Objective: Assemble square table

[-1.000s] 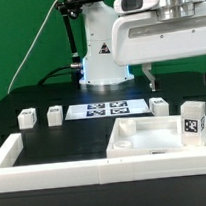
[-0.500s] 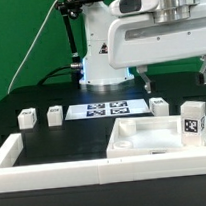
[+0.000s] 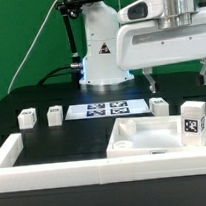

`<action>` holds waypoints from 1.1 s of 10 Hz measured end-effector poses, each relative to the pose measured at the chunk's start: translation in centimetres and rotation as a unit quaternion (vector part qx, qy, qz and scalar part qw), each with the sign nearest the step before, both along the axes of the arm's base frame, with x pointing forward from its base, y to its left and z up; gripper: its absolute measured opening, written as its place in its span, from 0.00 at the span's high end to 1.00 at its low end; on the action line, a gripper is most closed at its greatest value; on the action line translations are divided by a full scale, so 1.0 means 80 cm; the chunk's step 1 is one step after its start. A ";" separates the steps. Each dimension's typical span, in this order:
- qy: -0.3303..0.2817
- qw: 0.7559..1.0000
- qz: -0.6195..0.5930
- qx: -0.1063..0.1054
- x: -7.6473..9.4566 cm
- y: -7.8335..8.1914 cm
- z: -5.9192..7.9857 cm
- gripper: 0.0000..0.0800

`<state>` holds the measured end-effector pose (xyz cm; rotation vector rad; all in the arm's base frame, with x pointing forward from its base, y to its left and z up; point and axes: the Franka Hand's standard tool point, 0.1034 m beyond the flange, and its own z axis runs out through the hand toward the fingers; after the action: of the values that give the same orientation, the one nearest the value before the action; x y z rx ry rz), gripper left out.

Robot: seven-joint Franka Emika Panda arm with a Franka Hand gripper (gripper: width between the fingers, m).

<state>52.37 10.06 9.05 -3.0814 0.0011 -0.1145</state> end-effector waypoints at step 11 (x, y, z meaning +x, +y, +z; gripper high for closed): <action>0.014 1.000 0.011 -0.013 -0.117 -0.009 -0.048 0.19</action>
Offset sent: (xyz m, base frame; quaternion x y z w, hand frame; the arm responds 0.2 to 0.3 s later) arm -0.0200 0.0000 0.0000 0.0000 0.0000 0.0000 1.0000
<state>43.04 9.32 5.24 -3.1083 -0.0319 -0.0710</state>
